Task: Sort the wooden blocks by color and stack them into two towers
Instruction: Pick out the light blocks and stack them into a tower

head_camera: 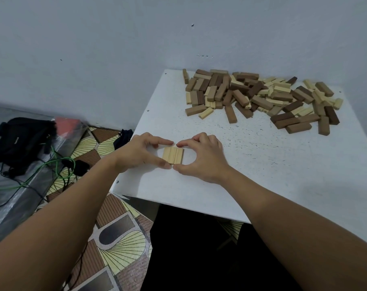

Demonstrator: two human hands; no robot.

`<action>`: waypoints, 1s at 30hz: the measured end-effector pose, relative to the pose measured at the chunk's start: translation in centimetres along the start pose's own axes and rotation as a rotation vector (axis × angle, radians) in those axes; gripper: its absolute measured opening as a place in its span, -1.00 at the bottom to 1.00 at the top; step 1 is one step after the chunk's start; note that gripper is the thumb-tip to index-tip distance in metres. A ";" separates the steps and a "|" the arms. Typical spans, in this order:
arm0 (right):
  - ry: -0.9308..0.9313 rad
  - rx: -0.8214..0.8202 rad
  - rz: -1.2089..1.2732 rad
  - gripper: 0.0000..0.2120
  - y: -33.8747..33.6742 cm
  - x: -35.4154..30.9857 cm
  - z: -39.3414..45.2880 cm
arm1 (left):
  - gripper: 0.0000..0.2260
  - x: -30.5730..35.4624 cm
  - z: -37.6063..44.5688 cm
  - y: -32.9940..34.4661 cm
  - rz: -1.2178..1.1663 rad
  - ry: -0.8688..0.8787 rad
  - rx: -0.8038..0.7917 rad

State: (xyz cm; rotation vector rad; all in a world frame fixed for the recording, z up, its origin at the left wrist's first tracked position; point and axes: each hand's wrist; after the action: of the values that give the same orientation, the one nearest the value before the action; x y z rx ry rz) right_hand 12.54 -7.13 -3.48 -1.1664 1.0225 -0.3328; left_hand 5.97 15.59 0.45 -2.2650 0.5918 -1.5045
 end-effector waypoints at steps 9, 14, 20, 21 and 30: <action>0.209 0.031 0.713 -0.51 -3.1 1.2 0.1 | -0.54 1.9 1.0 -1.1 -0.307 0.014 0.030; 0.162 0.207 0.251 -0.65 -6.2 7.0 1.2 | -0.68 6.2 6.8 3.3 -0.086 0.064 0.281; 0.054 0.250 -0.299 -0.65 -7.7 10.9 4.5 | -0.62 9.4 13.2 10.2 0.478 0.001 0.445; 0.029 0.266 -0.341 -0.63 -7.6 11.1 5.1 | -0.63 9.6 13.4 10.9 0.487 0.018 0.514; 0.014 0.072 -0.510 -0.38 -7.6 10.2 9.1 | -0.73 9.9 15.0 10.9 0.362 0.034 0.655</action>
State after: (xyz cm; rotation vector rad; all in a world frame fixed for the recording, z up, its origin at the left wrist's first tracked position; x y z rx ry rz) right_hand 27.38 -11.82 -1.58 -1.3514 0.7064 -0.7738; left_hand 21.70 2.08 -3.00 -1.5450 0.4062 -1.3082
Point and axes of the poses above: each hand's wrist, its own z-axis towards the middle knuckle, its own y-axis out of the palm, x = y × z, and after that the axes turned 3 degrees about -z, right-handed
